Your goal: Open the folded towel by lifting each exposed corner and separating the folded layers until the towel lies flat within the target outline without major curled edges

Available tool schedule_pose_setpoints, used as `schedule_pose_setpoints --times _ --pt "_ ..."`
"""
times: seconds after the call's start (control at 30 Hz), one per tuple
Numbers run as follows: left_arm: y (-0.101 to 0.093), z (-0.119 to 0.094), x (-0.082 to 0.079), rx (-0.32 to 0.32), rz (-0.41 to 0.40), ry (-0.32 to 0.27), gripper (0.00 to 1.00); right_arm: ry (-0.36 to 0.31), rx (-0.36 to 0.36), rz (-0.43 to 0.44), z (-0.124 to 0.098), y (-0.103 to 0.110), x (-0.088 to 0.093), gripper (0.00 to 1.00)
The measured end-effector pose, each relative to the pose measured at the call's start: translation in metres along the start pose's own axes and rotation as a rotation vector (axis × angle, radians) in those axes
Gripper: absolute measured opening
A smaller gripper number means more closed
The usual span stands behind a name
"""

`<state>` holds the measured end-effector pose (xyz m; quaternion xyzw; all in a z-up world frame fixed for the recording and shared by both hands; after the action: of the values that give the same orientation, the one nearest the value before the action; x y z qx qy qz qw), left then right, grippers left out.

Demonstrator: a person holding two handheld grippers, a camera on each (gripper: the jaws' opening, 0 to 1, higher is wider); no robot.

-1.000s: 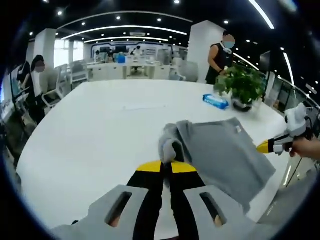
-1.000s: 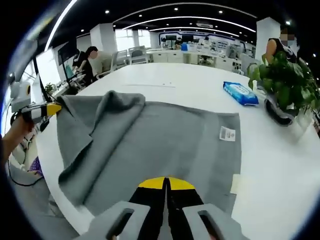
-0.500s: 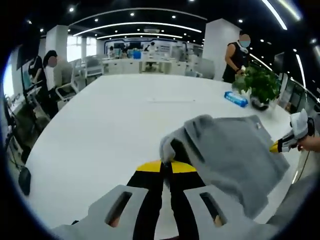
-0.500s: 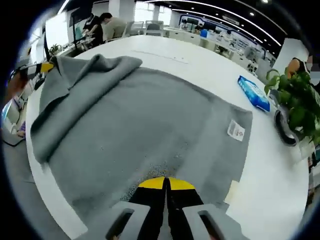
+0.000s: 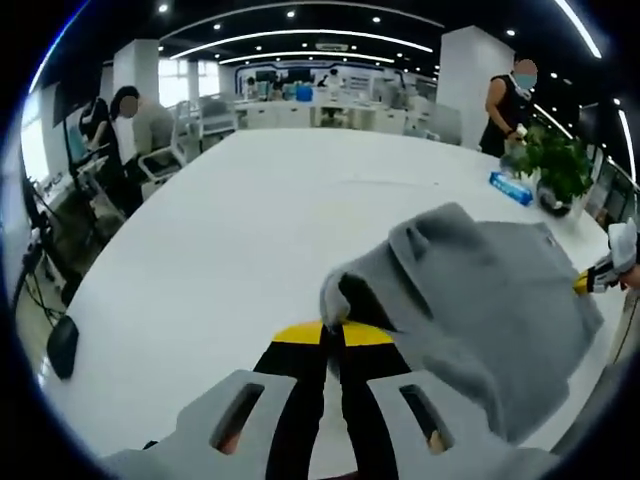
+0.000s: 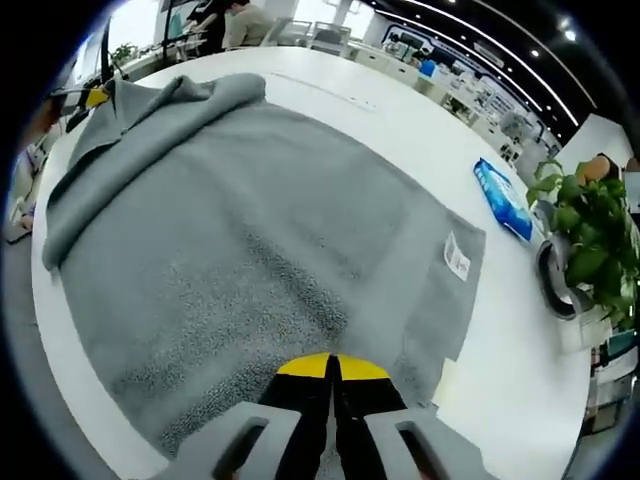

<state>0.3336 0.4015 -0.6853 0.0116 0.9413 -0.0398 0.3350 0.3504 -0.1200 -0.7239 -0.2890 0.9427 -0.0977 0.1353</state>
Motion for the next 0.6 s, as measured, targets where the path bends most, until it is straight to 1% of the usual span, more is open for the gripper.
schedule_pose_setpoints --times 0.13,0.33,0.4,0.47,0.6 --pt "0.009 0.004 0.004 -0.021 -0.018 0.013 0.03 0.002 0.014 0.018 0.003 -0.01 0.003 0.0" --pt "0.021 0.012 0.004 -0.048 -0.024 0.034 0.03 0.025 0.099 -0.009 0.009 -0.03 0.012 0.0" --pt "0.024 0.015 0.003 -0.048 -0.04 0.038 0.03 0.03 0.115 -0.013 0.01 -0.034 0.013 0.0" --pt "0.024 0.02 0.003 -0.041 -0.051 0.047 0.03 0.028 0.114 -0.006 0.009 -0.038 0.014 0.0" --pt "0.021 0.03 0.003 -0.049 -0.02 0.081 0.03 0.031 0.108 0.031 0.01 -0.045 0.017 0.0"
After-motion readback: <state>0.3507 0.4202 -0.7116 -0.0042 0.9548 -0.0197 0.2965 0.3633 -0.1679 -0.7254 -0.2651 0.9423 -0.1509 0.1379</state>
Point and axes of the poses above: the point that each gripper's makers call its tool centre point, and the gripper's own axes: z roughly forward along the fingers, y roughly to its left, x roughly out of its underside, the point moved 10 cm from there along -z, roughly backward along the fingers, and after that the axes turned 15 degrees about y, right-handed, at the moved point
